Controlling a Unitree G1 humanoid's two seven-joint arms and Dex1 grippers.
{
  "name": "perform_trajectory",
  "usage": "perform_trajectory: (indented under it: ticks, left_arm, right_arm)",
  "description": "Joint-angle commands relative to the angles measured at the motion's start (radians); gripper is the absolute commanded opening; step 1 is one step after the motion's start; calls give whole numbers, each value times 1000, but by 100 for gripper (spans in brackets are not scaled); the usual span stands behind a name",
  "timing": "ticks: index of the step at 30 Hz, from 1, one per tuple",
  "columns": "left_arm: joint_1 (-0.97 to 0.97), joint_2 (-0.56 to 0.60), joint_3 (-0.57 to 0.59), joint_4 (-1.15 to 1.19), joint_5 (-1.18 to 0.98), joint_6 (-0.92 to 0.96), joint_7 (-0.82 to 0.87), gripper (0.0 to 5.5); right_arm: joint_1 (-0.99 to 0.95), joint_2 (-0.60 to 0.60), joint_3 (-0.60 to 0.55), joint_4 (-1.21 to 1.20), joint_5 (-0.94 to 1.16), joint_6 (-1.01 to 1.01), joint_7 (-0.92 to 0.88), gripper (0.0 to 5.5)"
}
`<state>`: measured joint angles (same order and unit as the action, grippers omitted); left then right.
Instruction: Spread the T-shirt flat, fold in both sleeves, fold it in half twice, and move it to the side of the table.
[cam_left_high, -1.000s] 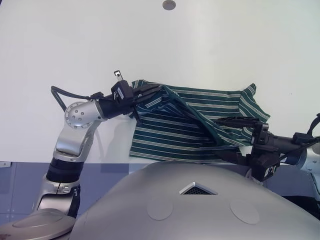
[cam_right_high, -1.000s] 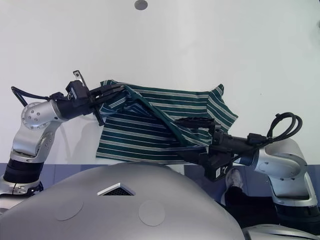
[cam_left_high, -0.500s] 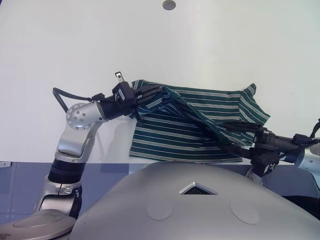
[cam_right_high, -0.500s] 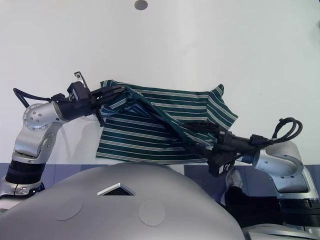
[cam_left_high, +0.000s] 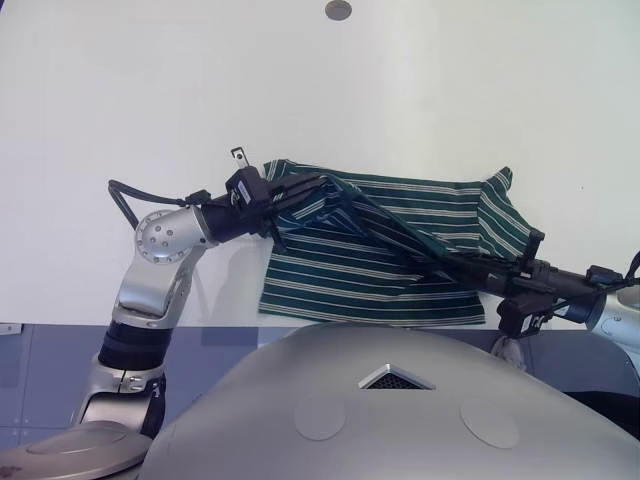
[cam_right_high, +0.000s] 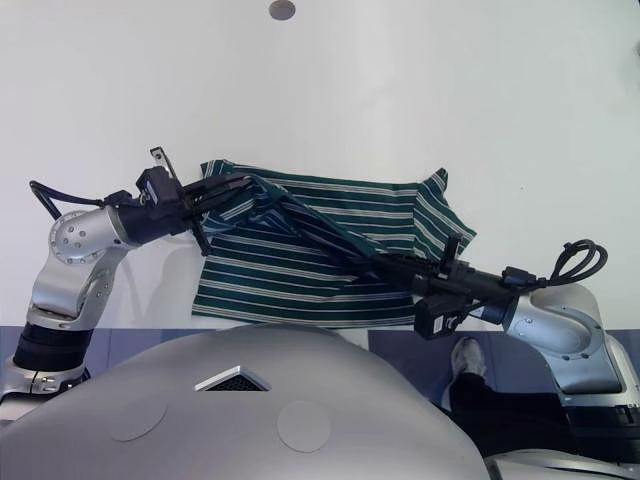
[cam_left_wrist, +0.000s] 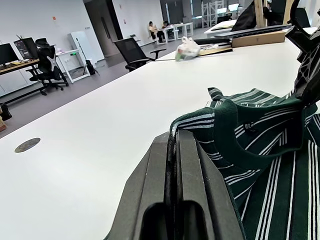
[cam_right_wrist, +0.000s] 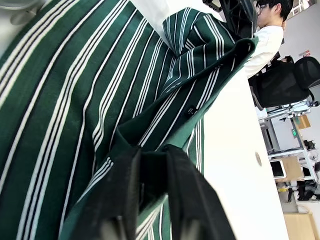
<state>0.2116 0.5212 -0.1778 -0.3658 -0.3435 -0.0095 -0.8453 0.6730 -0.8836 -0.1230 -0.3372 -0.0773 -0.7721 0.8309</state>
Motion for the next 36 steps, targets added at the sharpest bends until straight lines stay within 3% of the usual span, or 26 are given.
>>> perform_trajectory:
  ticks: [1,8,12,16,20,26,31,36]
  left_arm:
    - [-3,-1,2,-20,11,8,13,0]
    - [-36,8,23,-14,14,2,6,0]
    - [-163,11,48,18,33,35,26,0]
    - [-346,-23,42,64,72,159,110,0]
    - [-423,-21,-5,188,185,172,145,0]
    - [-611,-84,-17,552,380,96,319,0]
    - [-773,-168,-56,878,495,5,436,0]
    - [-915,-237,-136,1200,624,-86,536,0]
  right_arm:
    - [24,5,-9,-49,5,52,-20,7]
    - [-37,-10,18,-18,215,279,18,3]
    - [-374,-128,-17,115,408,424,173,3]
    - [-800,17,162,174,477,665,206,3]
    - [-1053,136,262,441,355,597,256,3]
    - [-1349,314,386,984,-14,383,10,3]
    - [-1538,471,453,1364,-223,393,-329,3]
    - [-1599,552,492,1539,-329,434,-537,3]
